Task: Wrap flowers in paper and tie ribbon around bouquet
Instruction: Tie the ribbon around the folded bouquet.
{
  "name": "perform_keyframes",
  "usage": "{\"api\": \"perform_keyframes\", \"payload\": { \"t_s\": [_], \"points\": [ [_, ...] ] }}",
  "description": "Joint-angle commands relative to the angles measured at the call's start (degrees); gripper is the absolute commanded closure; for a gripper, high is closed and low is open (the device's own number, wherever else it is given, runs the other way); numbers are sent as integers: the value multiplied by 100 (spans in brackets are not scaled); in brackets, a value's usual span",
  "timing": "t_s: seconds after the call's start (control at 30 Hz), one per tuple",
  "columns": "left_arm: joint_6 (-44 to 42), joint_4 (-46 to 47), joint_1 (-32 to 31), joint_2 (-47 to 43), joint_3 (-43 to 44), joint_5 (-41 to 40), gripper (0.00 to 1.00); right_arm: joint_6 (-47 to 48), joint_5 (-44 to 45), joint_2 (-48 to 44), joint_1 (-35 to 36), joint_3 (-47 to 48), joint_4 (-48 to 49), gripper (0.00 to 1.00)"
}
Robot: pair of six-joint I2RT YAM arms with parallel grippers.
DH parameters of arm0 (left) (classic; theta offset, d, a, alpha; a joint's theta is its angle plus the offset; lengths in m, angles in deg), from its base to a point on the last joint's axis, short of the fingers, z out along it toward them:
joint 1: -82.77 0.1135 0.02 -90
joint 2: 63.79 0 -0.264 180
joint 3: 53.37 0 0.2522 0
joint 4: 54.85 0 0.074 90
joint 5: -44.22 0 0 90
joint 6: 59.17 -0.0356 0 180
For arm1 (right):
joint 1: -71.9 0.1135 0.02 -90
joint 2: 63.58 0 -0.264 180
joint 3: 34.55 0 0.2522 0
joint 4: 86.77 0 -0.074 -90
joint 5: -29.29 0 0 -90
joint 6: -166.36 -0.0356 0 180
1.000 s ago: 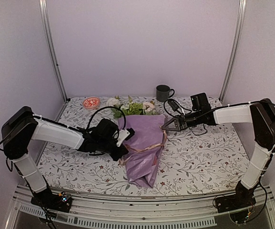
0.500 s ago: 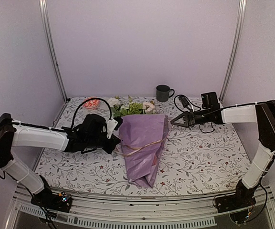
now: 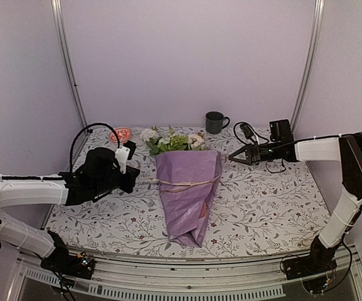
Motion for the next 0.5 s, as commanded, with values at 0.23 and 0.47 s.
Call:
{"api": "perform_keyframes", "payload": {
  "t_s": [0.23,0.47],
  "points": [
    [144,396,61,270,232,227,100,-86,299,104,643,474,249,100],
    [222,500,73,944,866,-152,100,-463,938,445,825,1156,548,100]
  ]
}}
